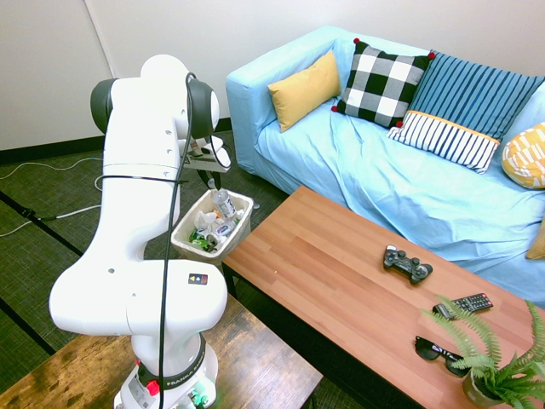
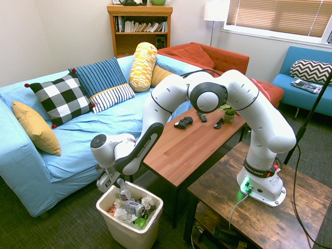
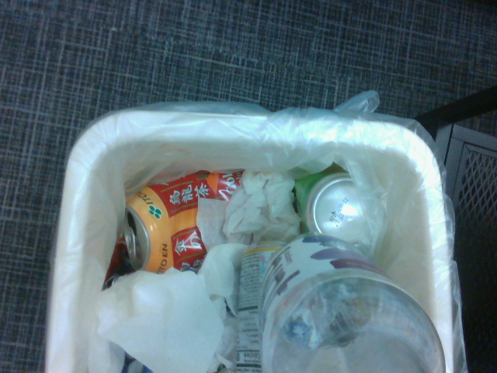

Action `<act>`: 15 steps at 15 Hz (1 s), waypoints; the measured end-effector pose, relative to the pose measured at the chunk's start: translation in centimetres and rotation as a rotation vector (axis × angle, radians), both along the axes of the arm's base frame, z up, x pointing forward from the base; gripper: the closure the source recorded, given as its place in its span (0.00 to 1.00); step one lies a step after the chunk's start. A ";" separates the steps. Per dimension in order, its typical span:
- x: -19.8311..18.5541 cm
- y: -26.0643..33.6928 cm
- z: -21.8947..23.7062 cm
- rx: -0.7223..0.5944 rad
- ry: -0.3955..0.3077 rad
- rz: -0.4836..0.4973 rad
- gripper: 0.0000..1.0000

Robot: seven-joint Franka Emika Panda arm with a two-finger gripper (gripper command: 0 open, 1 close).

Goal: Throw the bottle in the trash bin

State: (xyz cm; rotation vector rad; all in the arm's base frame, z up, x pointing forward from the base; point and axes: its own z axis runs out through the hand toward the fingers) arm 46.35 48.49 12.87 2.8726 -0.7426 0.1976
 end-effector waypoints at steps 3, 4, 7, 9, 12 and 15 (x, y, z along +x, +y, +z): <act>-0.4 0.2 -0.2 -0.003 0.009 0.005 0.00; -0.7 0.4 -0.2 -0.005 0.010 0.009 0.00; -1.2 0.8 0.2 -0.003 0.010 0.013 0.00; -1.2 0.8 0.9 0.002 0.007 0.010 0.00; -1.2 0.4 2.1 0.007 0.003 0.001 0.00; -0.9 -0.8 1.8 -0.012 0.009 -0.014 0.00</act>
